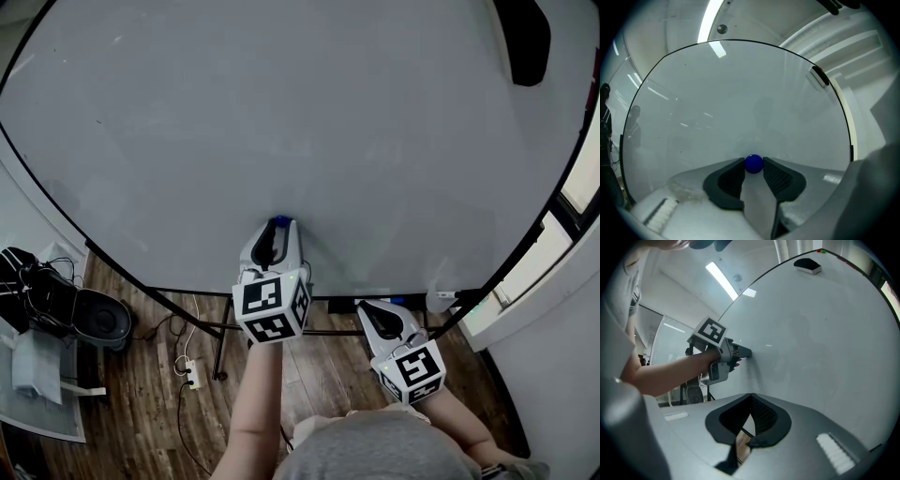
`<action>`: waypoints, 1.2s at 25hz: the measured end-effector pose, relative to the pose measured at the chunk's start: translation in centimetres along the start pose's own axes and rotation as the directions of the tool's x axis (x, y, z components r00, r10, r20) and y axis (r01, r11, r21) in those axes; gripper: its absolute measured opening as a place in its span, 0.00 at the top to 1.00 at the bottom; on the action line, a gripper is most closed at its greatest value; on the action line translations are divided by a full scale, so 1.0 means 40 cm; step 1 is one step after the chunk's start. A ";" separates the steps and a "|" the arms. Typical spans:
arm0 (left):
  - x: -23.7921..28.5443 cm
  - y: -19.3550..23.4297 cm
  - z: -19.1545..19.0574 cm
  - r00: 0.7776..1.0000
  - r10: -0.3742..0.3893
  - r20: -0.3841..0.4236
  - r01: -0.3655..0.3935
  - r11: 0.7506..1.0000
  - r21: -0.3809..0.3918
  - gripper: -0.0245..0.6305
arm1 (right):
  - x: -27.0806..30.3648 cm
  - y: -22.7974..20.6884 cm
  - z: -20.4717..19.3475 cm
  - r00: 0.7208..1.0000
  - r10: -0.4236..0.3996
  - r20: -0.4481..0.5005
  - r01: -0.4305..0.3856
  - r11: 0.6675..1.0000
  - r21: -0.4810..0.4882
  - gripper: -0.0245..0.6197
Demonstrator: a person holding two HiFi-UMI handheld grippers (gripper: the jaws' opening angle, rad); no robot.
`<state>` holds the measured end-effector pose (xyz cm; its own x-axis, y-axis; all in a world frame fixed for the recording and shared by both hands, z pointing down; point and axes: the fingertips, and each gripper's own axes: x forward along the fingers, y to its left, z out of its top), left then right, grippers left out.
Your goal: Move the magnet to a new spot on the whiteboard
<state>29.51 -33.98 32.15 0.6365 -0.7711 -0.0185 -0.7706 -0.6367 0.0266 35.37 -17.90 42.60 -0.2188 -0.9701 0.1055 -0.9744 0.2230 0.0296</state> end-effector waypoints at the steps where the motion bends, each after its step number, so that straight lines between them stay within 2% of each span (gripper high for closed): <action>1: -0.001 0.000 0.001 1.000 0.002 0.001 -0.002 1.000 0.000 0.77 | 0.000 0.002 -0.001 1.000 0.003 0.000 -0.003 1.000 0.000 0.96; 8: -0.004 -0.005 -0.005 1.000 0.015 0.001 -0.015 1.000 0.007 0.76 | -0.011 -0.002 -0.007 1.000 0.013 -0.004 -0.013 1.000 0.002 0.96; 17: -0.049 -0.023 -0.013 1.000 -0.012 0.001 0.012 1.000 0.008 0.75 | -0.047 0.017 -0.015 1.000 -0.015 0.002 0.015 1.000 0.012 0.96; 30: -0.244 -0.029 -0.068 0.999 -0.021 -0.047 0.020 0.999 -0.029 0.75 | -0.121 0.108 0.001 0.999 -0.044 0.001 0.044 0.999 0.019 0.96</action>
<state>24.30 -25.72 35.03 0.6536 -0.7563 0.0282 -0.7565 -0.6517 0.0553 32.20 -12.26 42.20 -0.1761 -0.9790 0.1031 -0.9838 0.1786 0.0155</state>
